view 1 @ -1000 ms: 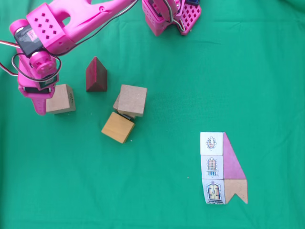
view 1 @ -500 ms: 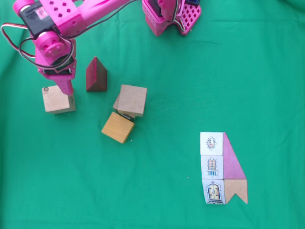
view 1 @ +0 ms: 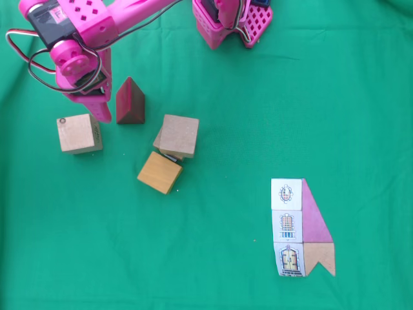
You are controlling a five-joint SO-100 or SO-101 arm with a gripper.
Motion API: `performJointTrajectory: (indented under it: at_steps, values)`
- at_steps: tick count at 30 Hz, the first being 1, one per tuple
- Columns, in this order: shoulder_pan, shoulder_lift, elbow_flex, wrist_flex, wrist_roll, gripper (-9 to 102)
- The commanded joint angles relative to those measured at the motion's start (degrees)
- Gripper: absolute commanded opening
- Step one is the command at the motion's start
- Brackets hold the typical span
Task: Grasp some building blocks and build the house on the picture.
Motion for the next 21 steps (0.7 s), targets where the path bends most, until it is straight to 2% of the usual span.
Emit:
performJointTrajectory:
  at_steps: [1, 12, 21]
  values:
    - [-0.88, 3.08, -0.09, 1.41, -0.44, 31]
    - [-2.72, 6.94, 9.23, 1.49, -3.16, 32]
    - [-2.64, 7.65, 12.22, 1.14, -6.59, 43]
